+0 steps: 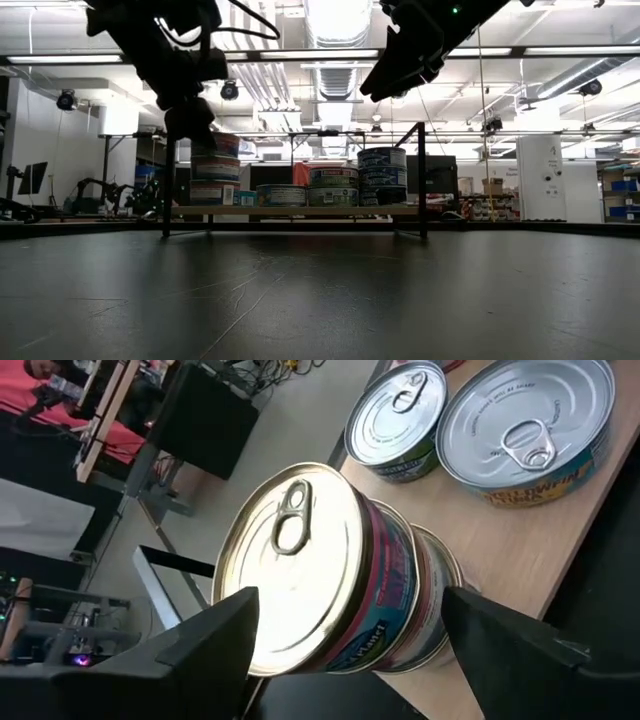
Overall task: Stack canned seafood by type on shelf
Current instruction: Stack the green tuna can on top of the other green tuna cans on the shelf
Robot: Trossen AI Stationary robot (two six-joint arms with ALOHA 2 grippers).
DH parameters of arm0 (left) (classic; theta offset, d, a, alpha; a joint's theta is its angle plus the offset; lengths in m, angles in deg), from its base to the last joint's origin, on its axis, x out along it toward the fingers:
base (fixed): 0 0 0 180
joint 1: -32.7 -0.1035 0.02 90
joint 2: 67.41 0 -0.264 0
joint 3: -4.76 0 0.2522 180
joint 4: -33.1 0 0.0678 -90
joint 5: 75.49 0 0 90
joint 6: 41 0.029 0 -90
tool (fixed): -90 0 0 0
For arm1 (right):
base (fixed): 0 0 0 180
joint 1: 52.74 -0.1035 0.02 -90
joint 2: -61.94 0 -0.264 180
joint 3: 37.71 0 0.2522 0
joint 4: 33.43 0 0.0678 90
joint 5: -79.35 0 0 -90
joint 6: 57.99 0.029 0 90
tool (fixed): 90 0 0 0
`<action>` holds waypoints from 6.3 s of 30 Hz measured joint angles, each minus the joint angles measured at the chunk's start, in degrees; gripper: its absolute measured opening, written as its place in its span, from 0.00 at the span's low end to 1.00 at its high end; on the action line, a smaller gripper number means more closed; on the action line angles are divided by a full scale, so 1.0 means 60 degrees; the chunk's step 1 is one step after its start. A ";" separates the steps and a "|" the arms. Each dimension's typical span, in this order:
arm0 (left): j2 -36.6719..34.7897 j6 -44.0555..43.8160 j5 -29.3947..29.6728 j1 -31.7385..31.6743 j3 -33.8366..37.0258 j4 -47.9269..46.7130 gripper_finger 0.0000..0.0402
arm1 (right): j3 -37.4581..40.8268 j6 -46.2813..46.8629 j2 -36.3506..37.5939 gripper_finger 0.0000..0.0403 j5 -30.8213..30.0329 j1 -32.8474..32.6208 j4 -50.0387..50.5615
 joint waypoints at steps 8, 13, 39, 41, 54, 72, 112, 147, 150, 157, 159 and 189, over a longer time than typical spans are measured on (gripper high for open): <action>0.0004 -0.0623 -0.0005 0.0533 -0.1017 -0.1786 0.73 | 0.0000 0.0552 0.0000 0.88 0.0261 -0.0007 0.0688; 0.0004 -0.1420 -0.0515 0.1480 -0.1626 -0.2561 0.70 | 0.0023 0.1068 0.0000 0.88 0.0372 -0.0141 0.1180; 0.0578 -0.6902 -0.4620 0.6081 -0.1716 -0.2977 0.65 | 0.2278 0.4646 0.0000 0.88 0.0328 -0.2116 -0.0653; 0.0686 -0.7419 -0.5239 0.6170 -0.1716 -0.2986 0.64 | 0.2330 0.4809 0.0000 0.88 0.0327 -0.2116 -0.0670; 0.1729 -1.0401 -0.9171 0.6776 -0.1705 -0.3891 0.57 | 0.2393 0.4586 0.0004 0.88 0.0324 -0.2116 -0.1193; 0.2269 -1.1602 -0.8787 0.7623 -0.1705 -0.5444 0.57 | 0.2256 0.5377 -0.0299 0.88 0.1815 -0.2131 -0.1271; 0.2796 -0.5290 -0.0557 0.7620 -0.2506 -0.3929 0.57 | 0.0265 1.8132 -0.0306 0.54 0.4746 -0.6461 0.7625; 0.2747 -0.0462 -0.1190 0.6233 -0.0692 0.1006 0.57 | -0.0433 1.7442 -0.3047 0.03 0.2853 -0.6738 0.6147; 0.2743 0.0028 -0.1741 0.6114 -0.0434 0.2060 0.57 | -0.0579 1.6716 -0.3142 0.03 0.2498 -0.6412 0.6087; 0.2742 0.0436 -0.1904 0.5930 0.0022 0.3594 0.57 | -0.0591 1.4112 -0.3434 0.03 0.0846 -0.5289 0.4823; 0.2740 0.0479 -0.1912 0.5896 0.0123 0.3919 0.57 | -0.0586 1.3107 -0.3534 0.03 0.0630 -0.4830 0.4200; 0.5857 0.2488 -0.2851 0.5356 0.0153 1.0567 0.31 | -0.1768 0.7150 -0.3289 0.03 0.0658 -0.3165 0.4073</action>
